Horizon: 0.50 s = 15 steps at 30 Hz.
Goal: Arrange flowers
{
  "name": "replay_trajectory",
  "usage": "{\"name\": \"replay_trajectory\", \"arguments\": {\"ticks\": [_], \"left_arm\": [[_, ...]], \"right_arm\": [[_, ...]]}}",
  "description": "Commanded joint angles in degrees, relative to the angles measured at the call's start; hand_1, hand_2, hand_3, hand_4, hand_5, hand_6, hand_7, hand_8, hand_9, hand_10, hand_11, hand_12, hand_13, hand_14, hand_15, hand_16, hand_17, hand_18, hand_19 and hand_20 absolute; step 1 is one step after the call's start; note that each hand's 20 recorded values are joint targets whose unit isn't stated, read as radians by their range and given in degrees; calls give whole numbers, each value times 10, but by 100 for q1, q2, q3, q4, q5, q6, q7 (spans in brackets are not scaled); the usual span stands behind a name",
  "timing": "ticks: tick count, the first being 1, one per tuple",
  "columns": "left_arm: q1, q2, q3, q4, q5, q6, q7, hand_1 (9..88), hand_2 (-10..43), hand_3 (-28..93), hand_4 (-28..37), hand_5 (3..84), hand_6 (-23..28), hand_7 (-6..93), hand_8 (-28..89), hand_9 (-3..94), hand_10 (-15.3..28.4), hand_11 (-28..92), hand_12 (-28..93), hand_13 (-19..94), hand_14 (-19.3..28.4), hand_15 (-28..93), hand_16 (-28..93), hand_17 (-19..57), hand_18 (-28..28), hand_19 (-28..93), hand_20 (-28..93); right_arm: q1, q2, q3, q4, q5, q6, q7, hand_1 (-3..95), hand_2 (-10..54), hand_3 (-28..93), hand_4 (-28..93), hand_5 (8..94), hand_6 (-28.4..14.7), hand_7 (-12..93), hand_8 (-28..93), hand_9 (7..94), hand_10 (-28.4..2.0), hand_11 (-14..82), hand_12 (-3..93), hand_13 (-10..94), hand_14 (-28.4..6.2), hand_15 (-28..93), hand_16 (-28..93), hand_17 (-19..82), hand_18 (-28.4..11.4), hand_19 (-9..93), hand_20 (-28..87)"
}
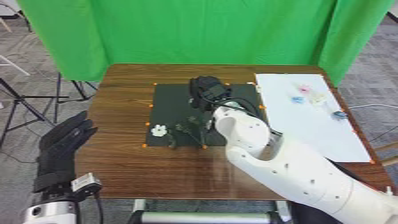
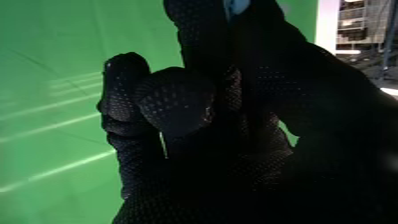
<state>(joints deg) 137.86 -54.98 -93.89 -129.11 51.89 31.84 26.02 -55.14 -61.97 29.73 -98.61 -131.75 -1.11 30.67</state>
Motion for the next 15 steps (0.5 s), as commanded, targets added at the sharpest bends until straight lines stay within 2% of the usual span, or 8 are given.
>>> {"name": "replay_trajectory", "arguments": {"ticks": [1, 7, 8, 9, 15], "left_arm": [[-260, -90, 83, 100, 95, -233, -187, 270, 33, 819, -190, 417, 115, 156, -109, 338, 200, 386, 70, 235, 269, 659, -174, -94, 213, 597, 29], [-346, -16, 159, 135, 24, -192, -107, 269, 33, 819, -191, 417, 115, 157, -109, 338, 200, 386, 71, 235, 268, 659, -174, -94, 213, 597, 29], [-366, 29, 194, 146, -18, -160, -59, 269, 33, 819, -190, 417, 115, 157, -109, 339, 200, 386, 71, 235, 268, 659, -174, -94, 213, 597, 29], [-383, 10, 197, 154, 3, -195, -97, 269, 33, 819, -190, 417, 115, 156, -109, 339, 200, 386, 71, 235, 268, 659, -174, -94, 213, 597, 29], [-520, 102, 315, 215, -75, -181, -35, 269, 33, 819, -190, 418, 115, 155, -109, 339, 200, 386, 70, 235, 269, 659, -174, -94, 213, 597, 29]], "right_arm": [[98, -628, -494, 516, -130, 429, 145, 557, -94, 783, -283, 762, -18, 328, 39, 874, -85, 227, 362, 800, -43, 720, 211, 453, -198, 932, 142], [-249, -1028, -165, 823, -476, 253, -13, 554, -94, 784, -283, 761, -15, 333, 36, 873, -85, 228, 362, 800, -43, 719, 209, 452, -199, 932, 135], [-284, -1094, -117, 876, -548, 246, -60, 554, -94, 784, -283, 761, -15, 333, 34, 873, -85, 228, 361, 800, -43, 719, 209, 453, -198, 932, 135], [-340, -1148, -63, 901, -596, 223, -83, 553, -94, 784, -283, 761, -15, 334, 33, 873, -85, 229, 361, 800, -43, 719, 209, 453, -198, 932, 134], [-196, -1285, -246, 1039, -477, 446, 76, 552, -93, 784, -283, 758, -14, 337, 30, 872, -84, 232, 360, 799, -42, 718, 209, 450, -197, 932, 131]]}}
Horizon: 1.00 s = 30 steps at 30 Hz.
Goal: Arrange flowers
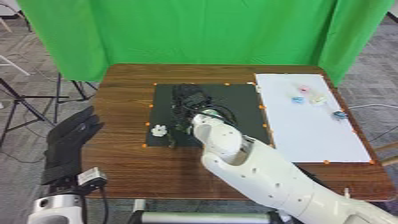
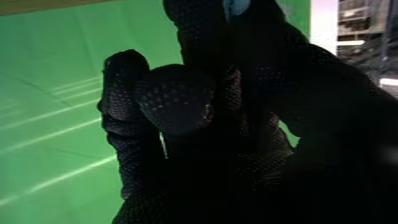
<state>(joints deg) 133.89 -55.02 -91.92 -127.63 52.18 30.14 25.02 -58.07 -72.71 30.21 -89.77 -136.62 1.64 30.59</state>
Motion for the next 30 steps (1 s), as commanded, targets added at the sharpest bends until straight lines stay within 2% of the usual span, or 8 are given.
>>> {"name": "replay_trajectory", "arguments": {"ticks": [1, 8, 11, 13, 17, 20, 27, 30], "left_arm": [[-129, 110, 122, 71, -108, -20, 73, 269, 32, 820, -190, 418, 115, 155, -109, 339, 200, 386, 70, 235, 269, 659, -174, -94, 213, 597, 29], [-311, 189, 218, 132, -129, -34, 70, 271, 32, 819, -190, 418, 115, 155, -109, 339, 200, 387, 71, 236, 269, 659, -174, -94, 213, 596, 29], [-311, 151, 197, 128, -80, -79, 19, 270, 32, 819, -190, 418, 115, 155, -109, 339, 200, 387, 71, 236, 269, 659, -174, -94, 213, 596, 29], [-342, 171, 215, 143, -103, -72, 31, 270, 32, 819, -190, 418, 115, 154, -109, 339, 199, 386, 71, 236, 269, 659, -174, -95, 213, 597, 30], [-335, 164, 212, 147, -100, -81, 27, 270, 32, 820, -190, 418, 115, 155, -108, 339, 200, 386, 71, 236, 269, 659, -174, -94, 213, 597, 30], [-340, 205, 227, 146, -134, -66, 55, 270, 32, 820, -190, 418, 115, 155, -108, 339, 200, 385, 71, 236, 269, 659, -174, -94, 213, 597, 30], [-425, 188, 249, 168, -84, -122, 2, 272, 32, 819, -190, 418, 115, 155, -109, 339, 200, 386, 71, 236, 269, 660, -174, -94, 213, 597, 30], [-453, 219, 273, 172, -88, -97, 0, 271, 31, 821, -189, 418, 115, 155, -108, 339, 200, 387, 71, 236, 269, 660, -174, -94, 213, 597, 30]], "right_arm": [[92, -237, -302, 167, 17, 188, 89, 552, -93, 783, -283, 757, -14, 337, 30, 871, -85, 232, 360, 799, -42, 718, 209, 450, -197, 932, 131], [150, -372, -387, 271, 113, 272, 218, 545, -91, 773, -283, 751, -13, 336, 22, 863, -86, 229, 358, 789, -45, 716, 209, 444, -196, 932, 124], [152, -422, -380, 291, 135, 251, 218, 539, -89, 767, -283, 748, -14, 334, 18, 860, -87, 227, 353, 785, -45, 716, 209, 443, -195, 932, 121], [220, -414, -454, 294, 194, 288, 277, 536, -88, 764, -283, 745, -14, 330, 15, 856, -87, 225, 350, 783, -46, 717, 208, 441, -194, 932, 118], [66, -543, -227, 320, 68, 34, 176, 526, -88, 752, -283, 731, -21, 314, 6, 841, -87, 215, 339, 774, -48, 718, 209, 435, -193, 932, 111], [63, -545, -232, 337, 8, -22, 222, 519, -91, 750, -283, 721, -27, 303, 2, 831, -92, 208, 333, 764, -52, 719, 208, 429, -193, 932, 103], [156, -521, -302, 448, 50, -146, 446, 509, -94, 749, -283, 700, -35, 291, 3, 805, -98, 208, 322, 748, -54, 723, 201, 416, -191, 932, 86], [37, -599, -125, 466, -77, -339, 391, 504, -95, 751, -283, 689, -42, 285, 2, 792, -101, 208, 320, 740, -56, 726, 201, 410, -192, 932, 80]]}}
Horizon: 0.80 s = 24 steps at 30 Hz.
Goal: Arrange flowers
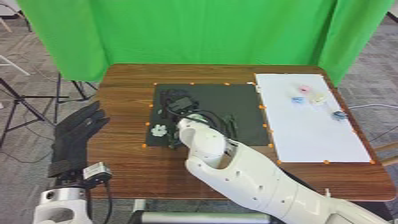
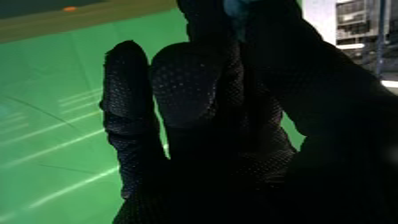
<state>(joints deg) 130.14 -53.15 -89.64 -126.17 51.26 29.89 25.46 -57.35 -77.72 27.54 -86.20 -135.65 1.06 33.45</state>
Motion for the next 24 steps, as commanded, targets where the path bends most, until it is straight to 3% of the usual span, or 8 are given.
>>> {"name": "replay_trajectory", "arguments": {"ticks": [1, 13, 18, 24], "left_arm": [[-62, 49, 52, 23, -21, -65, -23, 271, 31, 821, -188, 418, 115, 155, -109, 339, 200, 386, 71, 237, 269, 660, -174, -94, 213, 597, 30], [-82, 52, 75, 35, -13, -72, -17, 272, 27, 819, -186, 418, 115, 156, -109, 339, 199, 387, 71, 237, 269, 660, -174, -94, 213, 597, 30], [-127, 59, 93, 57, 5, -93, -38, 274, 25, 818, -185, 418, 115, 157, -108, 339, 198, 388, 71, 237, 268, 660, -174, -94, 213, 597, 30], [-129, 39, 90, 51, 37, -84, -65, 276, 22, 815, -181, 418, 115, 158, -110, 339, 198, 390, 71, 239, 268, 661, -174, -94, 213, 597, 30]], "right_arm": [[-52, -101, 144, 106, -216, -344, 132, 501, -95, 753, -283, 688, -43, 282, 2, 790, -100, 209, 319, 737, -57, 728, 201, 409, -191, 932, 78], [-187, -184, 292, 77, -215, -555, 164, 478, -95, 773, -283, 661, -50, 256, 1, 747, -113, 239, 294, 710, -63, 742, 189, 392, -191, 932, 54], [-244, -236, 364, 22, -186, -616, 82, 427, -95, 805, -283, 649, -54, 242, -117, 696, -143, 328, 218, 692, -70, 753, 180, 381, -193, 932, 45], [-276, -271, 434, 9, -174, -648, 16, 395, -95, 816, -283, 635, -64, 239, -127, 667, -157, 350, 182, 679, -76, 758, 178, 370, -196, 932, 33]]}}
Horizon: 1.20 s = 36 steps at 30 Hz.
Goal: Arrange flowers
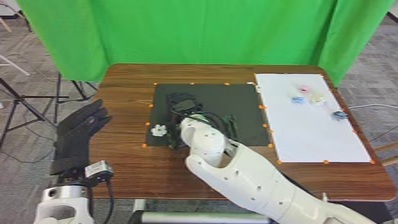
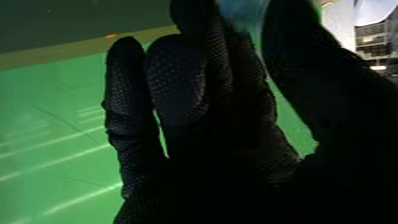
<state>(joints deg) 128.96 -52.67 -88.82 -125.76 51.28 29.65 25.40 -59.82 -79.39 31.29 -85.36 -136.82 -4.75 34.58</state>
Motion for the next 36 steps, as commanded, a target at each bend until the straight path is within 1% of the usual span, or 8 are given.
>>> {"name": "replay_trajectory", "arguments": {"ticks": [1, 12, 17, 19, 22, 27, 34, 36], "left_arm": [[9, -23, -13, 11, 48, -89, -71, 277, 21, 814, -180, 418, 114, 158, -110, 339, 199, 390, 71, 238, 268, 661, -174, -94, 213, 597, 30], [121, 45, -26, -11, -31, 15, -23, 281, 18, 810, -176, 418, 114, 159, -110, 340, 198, 390, 70, 239, 267, 662, -175, -94, 213, 597, 30], [589, 142, -247, -141, -255, 342, 317, 280, 19, 810, -176, 418, 114, 159, -110, 340, 198, 389, 69, 239, 267, 662, -175, -94, 213, 597, 30], [775, 132, -364, -199, -293, 395, 373, 280, 19, 810, -177, 418, 114, 158, -110, 340, 198, 389, 69, 238, 267, 662, -174, -94, 213, 596, 30], [966, 155, -419, -252, -363, 517, 527, 271, 24, 811, -182, 418, 114, 159, -110, 343, 200, 391, 70, 239, 268, 662, -174, -94, 213, 597, 30], [1168, 75, -514, -316, -319, 541, 544, 263, 28, 819, -192, 424, 117, 157, -108, 351, 204, 399, 75, 241, 268, 665, -173, -94, 212, 596, 32], [1167, -13, -503, -340, -174, 476, 454, 258, 28, 825, -197, 429, 120, 158, -106, 354, 207, 404, 79, 245, 269, 668, -172, -94, 213, 595, 35], [1247, 1, -499, -381, -190, 564, 514, 258, 28, 826, -199, 430, 120, 158, -105, 355, 207, 404, 79, 245, 269, 668, -172, -94, 213, 594, 36]], "right_arm": [[-67, -118, 96, -84, -94, -93, -117, 394, -95, 815, -283, 635, -65, 237, -127, 666, -158, 349, 181, 679, -76, 758, 178, 368, -196, 932, 32], [204, 27, -173, -130, 33, 56, 53, 379, -95, 816, -283, 633, -75, 221, -119, 653, -164, 344, 176, 666, -82, 761, 171, 361, -199, 932, 20], [341, 116, -53, -430, -145, -305, -241, 370, -95, 820, -283, 626, -81, 215, -119, 639, -173, 339, 175, 660, -88, 761, 170, 357, -203, 932, 16], [347, 222, 84, -661, -177, -600, -395, 369, -95, 824, -282, 617, -83, 211, -118, 632, -177, 335, 173, 655, -91, 762, 169, 351, -206, 932, 12], [325, 471, 324, -1079, -283, -1071, -660, 366, -95, 827, -282, 599, -87, 200, -115, 611, -185, 326, 173, 636, -101, 764, 166, 336, -211, 931, 4], [502, 1030, 462, -1610, 48, -1340, -661, 357, -93, 828, -273, 576, -88, 190, -111, 588, -192, 313, 172, 620, -109, 766, 161, 322, -216, 930, -8], [556, 1988, 724, -2096, 545, -1234, -549, 343, -69, 826, -262, 558, -97, 168, -102, 565, -201, 284, 168, 607, -119, 770, 153, 315, -220, 932, -18], [356, 2092, 1040, -2159, 534, -1401, -632, 341, -64, 824, -258, 553, -97, 165, -100, 557, -204, 273, 166, 604, -120, 771, 151, 314, -220, 932, -19]]}}
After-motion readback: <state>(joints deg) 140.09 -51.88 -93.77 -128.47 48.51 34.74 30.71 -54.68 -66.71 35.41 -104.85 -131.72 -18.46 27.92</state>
